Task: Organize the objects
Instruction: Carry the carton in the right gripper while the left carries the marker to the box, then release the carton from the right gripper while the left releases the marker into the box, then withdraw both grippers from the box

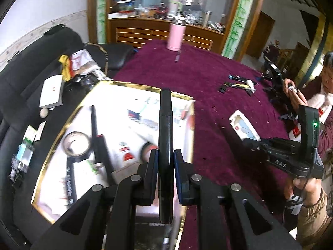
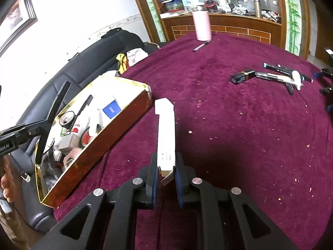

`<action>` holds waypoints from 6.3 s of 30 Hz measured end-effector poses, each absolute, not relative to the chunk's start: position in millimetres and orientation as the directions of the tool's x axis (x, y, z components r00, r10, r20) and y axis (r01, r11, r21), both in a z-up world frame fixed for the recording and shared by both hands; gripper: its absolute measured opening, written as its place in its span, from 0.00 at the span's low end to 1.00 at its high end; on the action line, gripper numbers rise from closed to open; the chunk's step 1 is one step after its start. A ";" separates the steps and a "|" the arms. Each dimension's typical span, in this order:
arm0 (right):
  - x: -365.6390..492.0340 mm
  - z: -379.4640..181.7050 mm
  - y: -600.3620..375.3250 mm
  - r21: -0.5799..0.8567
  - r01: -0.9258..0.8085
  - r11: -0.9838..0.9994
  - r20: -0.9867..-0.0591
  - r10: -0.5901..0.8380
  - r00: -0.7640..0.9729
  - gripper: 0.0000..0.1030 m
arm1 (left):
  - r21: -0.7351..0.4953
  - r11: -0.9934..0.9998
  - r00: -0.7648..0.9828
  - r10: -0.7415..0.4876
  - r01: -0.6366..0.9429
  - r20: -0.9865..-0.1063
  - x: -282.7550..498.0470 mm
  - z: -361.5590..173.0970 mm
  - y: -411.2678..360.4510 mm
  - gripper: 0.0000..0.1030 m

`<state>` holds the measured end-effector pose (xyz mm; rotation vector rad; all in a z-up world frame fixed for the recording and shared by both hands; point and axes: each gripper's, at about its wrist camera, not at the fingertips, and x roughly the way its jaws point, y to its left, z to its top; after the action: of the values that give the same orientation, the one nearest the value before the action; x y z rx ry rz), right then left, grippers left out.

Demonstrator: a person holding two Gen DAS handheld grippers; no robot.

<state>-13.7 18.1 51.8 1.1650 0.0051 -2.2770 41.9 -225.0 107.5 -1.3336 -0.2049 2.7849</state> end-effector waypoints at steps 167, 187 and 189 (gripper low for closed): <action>5.1 88.5 -131.9 0.126 0.728 -0.674 -0.689 -0.587 -0.425 1.00 | 0.063 -0.873 -0.703 -0.431 0.484 -0.566 93.8 121.3 -278.8 0.79; 26.0 93.9 -98.8 0.145 0.710 -0.689 -0.665 -0.599 -0.446 1.00 | 0.087 -0.879 -0.693 -0.427 0.469 -0.581 105.3 122.4 -257.5 0.79; 25.0 93.4 -96.6 0.149 0.707 -0.691 -0.664 -0.600 -0.446 1.00 | 0.083 -0.882 -0.695 -0.421 0.465 -0.582 104.6 123.1 -255.7 0.79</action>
<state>25.0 -96.6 93.4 0.9121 0.1907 -2.1569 104.6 -255.7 123.1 -1.1486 -0.1312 3.4388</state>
